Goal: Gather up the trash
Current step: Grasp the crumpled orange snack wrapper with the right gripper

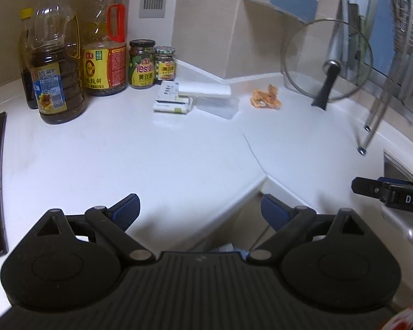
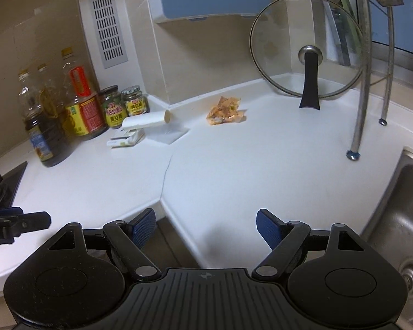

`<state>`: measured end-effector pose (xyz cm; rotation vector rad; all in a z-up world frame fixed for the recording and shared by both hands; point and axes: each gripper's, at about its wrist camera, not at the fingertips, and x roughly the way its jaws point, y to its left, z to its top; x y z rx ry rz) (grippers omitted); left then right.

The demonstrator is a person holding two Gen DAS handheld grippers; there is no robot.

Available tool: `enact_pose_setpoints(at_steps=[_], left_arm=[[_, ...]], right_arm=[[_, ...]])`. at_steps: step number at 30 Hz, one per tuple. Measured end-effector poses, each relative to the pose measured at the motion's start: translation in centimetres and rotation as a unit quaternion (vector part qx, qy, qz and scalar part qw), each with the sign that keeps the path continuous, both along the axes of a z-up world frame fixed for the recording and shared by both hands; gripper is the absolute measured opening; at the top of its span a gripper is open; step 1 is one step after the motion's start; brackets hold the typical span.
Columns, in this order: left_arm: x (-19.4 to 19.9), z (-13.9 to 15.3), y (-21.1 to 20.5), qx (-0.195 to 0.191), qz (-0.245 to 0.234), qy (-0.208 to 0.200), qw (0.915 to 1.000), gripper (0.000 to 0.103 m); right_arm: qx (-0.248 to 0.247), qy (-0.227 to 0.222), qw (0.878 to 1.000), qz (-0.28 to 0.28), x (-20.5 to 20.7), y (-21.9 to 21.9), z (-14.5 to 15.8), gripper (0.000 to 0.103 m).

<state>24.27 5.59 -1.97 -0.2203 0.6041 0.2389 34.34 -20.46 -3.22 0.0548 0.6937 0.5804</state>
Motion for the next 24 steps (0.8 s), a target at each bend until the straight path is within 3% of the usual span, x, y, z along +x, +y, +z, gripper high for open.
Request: enact_pose_setpoints(at_steps=[16, 24], left_arm=[[11.2, 0.6, 0.0, 0.028, 0.072, 0.022, 0.9967, 0.093], [16.1, 0.3, -0.4, 0.025, 0.073, 0.034, 0.9964, 0.093]], right_arm=[[0.021, 0.003, 0.998, 0.054, 18.4, 2.9, -2.5, 0.080], [0.013, -0.008, 0.996, 0.085, 25.5, 5.5, -3.9, 0.080]])
